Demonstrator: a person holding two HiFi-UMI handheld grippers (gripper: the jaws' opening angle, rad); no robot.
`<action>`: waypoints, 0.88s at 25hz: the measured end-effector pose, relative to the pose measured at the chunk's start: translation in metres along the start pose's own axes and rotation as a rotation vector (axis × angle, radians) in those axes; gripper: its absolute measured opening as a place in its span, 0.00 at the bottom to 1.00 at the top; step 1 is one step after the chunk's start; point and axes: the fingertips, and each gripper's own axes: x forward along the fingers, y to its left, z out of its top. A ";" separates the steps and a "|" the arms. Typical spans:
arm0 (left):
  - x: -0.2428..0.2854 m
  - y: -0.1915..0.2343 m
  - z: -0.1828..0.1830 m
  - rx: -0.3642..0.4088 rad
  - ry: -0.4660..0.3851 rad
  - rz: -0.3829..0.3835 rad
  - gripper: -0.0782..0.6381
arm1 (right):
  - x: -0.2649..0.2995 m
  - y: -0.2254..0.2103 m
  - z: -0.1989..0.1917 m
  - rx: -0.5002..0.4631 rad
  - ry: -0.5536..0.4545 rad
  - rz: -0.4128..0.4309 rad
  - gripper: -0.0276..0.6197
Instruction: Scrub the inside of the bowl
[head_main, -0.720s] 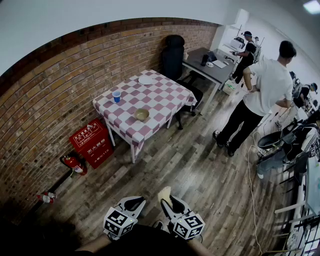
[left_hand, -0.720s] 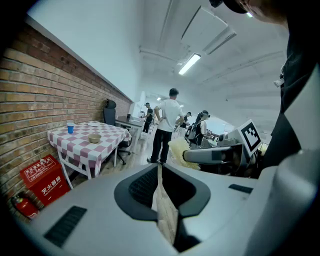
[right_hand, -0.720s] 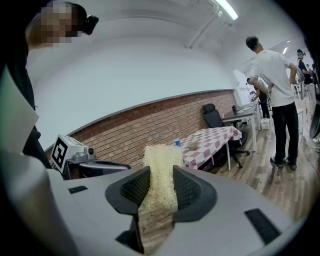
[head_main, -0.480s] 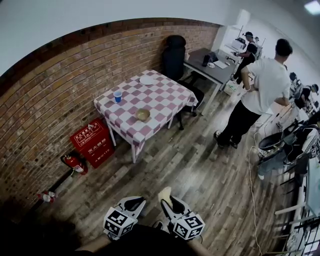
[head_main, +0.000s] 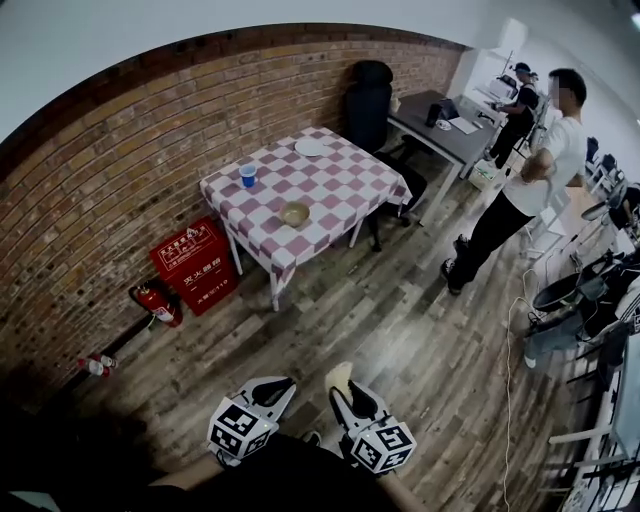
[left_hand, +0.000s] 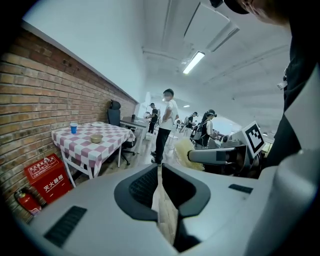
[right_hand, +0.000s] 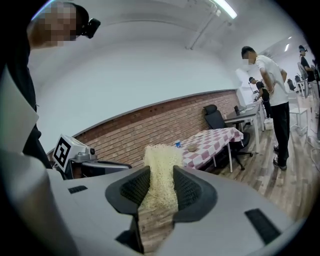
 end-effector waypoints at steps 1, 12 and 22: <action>0.005 -0.006 -0.001 0.002 0.000 0.002 0.16 | -0.003 -0.004 -0.001 -0.004 0.005 0.008 0.28; 0.034 -0.021 -0.016 -0.054 0.019 0.066 0.16 | -0.007 -0.044 -0.020 0.038 0.062 0.063 0.28; 0.082 0.035 0.015 -0.061 0.020 0.031 0.16 | 0.054 -0.081 0.009 0.036 0.077 0.027 0.28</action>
